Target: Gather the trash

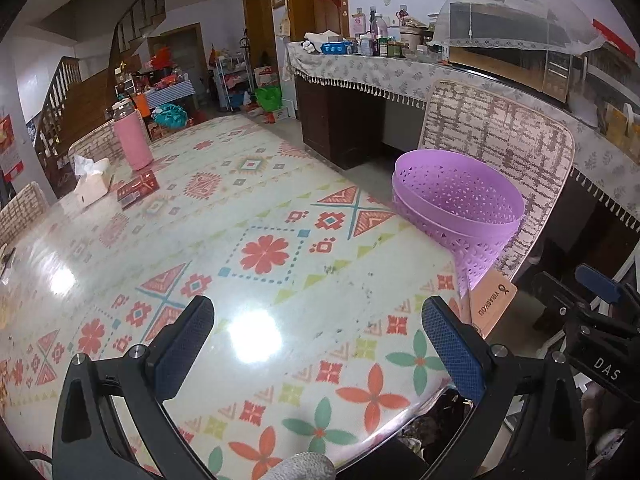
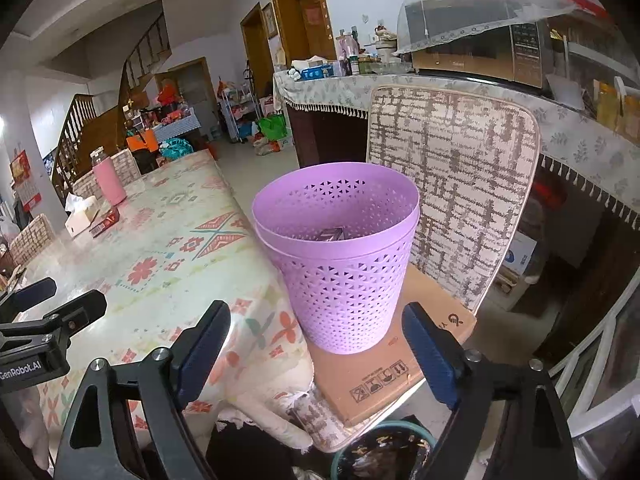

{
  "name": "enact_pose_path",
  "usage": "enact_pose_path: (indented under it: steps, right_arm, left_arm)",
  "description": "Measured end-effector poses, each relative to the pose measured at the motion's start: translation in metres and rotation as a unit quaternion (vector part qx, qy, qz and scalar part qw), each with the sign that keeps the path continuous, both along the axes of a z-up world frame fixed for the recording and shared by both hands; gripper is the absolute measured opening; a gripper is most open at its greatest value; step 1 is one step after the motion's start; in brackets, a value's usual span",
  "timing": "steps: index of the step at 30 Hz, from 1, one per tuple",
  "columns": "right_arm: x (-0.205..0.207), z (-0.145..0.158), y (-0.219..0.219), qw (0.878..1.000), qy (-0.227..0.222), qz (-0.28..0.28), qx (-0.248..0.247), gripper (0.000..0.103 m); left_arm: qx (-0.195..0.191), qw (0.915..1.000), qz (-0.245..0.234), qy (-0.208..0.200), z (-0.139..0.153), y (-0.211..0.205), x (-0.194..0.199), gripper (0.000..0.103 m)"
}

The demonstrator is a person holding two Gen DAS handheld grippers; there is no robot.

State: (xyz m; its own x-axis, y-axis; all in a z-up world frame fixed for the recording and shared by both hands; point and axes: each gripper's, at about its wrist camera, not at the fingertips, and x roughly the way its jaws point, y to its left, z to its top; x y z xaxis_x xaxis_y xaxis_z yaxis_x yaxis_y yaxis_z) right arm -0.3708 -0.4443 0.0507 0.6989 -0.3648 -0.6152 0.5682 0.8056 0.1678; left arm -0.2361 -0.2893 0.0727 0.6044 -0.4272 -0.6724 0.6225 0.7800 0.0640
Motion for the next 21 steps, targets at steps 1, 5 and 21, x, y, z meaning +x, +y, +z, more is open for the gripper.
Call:
enact_pose_path:
  steps: [1,5,21]
  right_arm:
    - [0.0,0.0,0.002,1.0,0.001,0.001,0.001,0.091]
    - [0.001,0.0,0.01,1.0,0.005,0.007,-0.002,0.091]
    - [-0.008,-0.007,0.006,1.0,0.012,-0.007,0.008,0.091]
  left_arm:
    - [-0.001,1.0,0.001,-0.001,0.0,0.002,-0.001,0.103]
    - [-0.003,1.0,0.003,-0.001,0.001,0.008,-0.004,0.103]
    - [0.005,0.9996,-0.026,0.001,-0.003,-0.004,-0.02,0.103]
